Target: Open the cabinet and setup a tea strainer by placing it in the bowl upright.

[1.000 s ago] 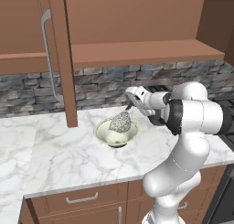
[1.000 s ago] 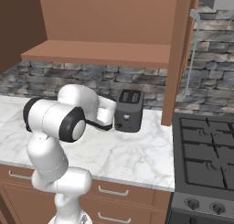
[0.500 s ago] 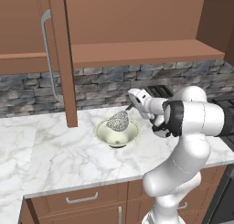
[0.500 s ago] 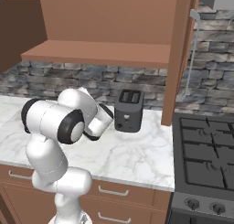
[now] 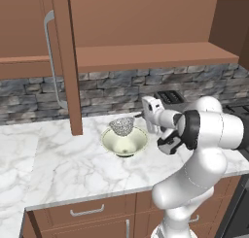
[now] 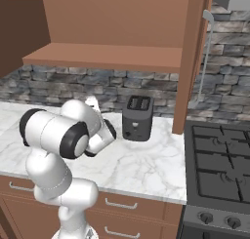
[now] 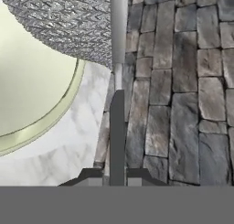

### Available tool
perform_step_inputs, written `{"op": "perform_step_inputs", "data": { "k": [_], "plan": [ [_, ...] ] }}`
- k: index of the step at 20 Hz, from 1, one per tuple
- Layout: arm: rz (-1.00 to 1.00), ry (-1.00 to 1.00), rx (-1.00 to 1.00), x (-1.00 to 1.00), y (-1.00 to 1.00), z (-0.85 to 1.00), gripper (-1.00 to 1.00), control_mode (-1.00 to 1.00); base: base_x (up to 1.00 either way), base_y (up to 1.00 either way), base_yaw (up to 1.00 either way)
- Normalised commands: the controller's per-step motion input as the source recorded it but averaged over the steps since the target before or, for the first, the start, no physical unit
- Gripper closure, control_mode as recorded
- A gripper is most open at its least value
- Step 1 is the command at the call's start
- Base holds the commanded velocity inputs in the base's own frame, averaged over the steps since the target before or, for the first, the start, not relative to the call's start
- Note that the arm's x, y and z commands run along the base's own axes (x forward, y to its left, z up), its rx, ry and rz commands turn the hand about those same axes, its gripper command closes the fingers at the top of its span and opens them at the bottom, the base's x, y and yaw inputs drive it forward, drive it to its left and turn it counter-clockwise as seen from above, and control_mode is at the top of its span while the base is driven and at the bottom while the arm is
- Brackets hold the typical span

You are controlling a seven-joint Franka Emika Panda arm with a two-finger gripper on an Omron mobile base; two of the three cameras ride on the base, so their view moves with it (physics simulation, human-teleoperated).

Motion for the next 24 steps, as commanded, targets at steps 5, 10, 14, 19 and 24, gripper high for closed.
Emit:
{"op": "perform_step_inputs", "data": {
  "k": [5, 10, 14, 19, 24],
  "plan": [
    [0.08, 0.0, 0.24, 0.0, -0.4, -0.32, 1.0, -1.0, 0.0, 0.0, 0.0],
    [0.12, -0.11, 0.08, 0.0, -0.22, -0.42, 1.0, -1.0, 0.0, 0.0, 0.0],
    [0.11, -0.21, 0.04, -0.01, -0.36, -0.44, 1.0, -1.0, 0.0, 0.0, 0.0],
    [0.11, -0.33, 0.01, -0.01, -0.37, -0.43, 1.0, -1.0, 0.0, 0.0, 0.0],
    [0.1, -0.27, 0.01, -0.1, -0.28, -0.57, 1.0, -1.0, 0.0, 0.0, 0.0]
  ]
}}
